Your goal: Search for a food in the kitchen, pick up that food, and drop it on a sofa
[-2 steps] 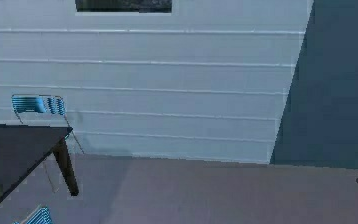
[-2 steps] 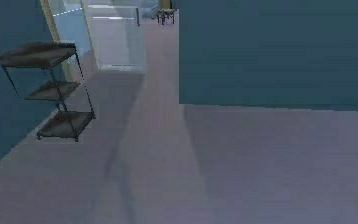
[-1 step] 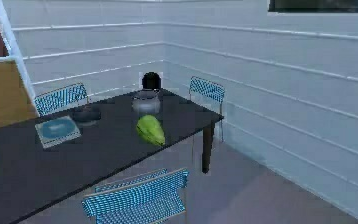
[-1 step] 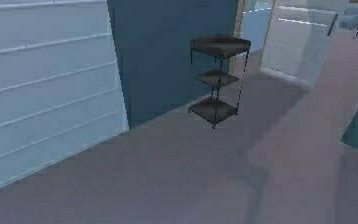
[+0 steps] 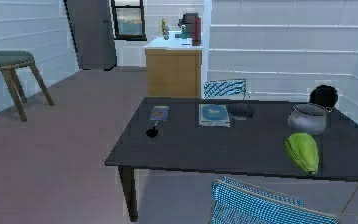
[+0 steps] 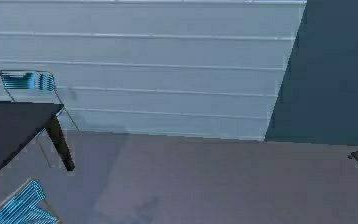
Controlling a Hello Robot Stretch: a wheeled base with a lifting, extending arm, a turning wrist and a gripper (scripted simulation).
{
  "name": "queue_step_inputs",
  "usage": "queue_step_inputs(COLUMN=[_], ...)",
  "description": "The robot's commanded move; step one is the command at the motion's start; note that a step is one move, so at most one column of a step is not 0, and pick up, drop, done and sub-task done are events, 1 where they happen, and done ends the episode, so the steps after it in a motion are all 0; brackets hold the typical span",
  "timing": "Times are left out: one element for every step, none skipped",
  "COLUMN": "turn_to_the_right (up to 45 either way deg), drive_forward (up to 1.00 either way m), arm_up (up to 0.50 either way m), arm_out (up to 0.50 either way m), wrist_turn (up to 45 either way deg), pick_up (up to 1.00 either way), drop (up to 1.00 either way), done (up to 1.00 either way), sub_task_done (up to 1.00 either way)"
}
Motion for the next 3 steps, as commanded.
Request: queue_step_inputs(turn_to_the_right=[-45.0, 45.0, 45.0], drive_forward=[0.0, 0.0, 0.0], arm_up=[0.0, 0.0, 0.0], arm_out=[0.0, 0.0, 0.0], wrist_turn=[0.0, 0.0, 0.0], pick_up=[0.0, 0.0, 0.0], drop=[0.0, 0.0, 0.0], done=[0.0, 0.0, 0.0], sub_task_done=[0.0, 0.0, 0.0])
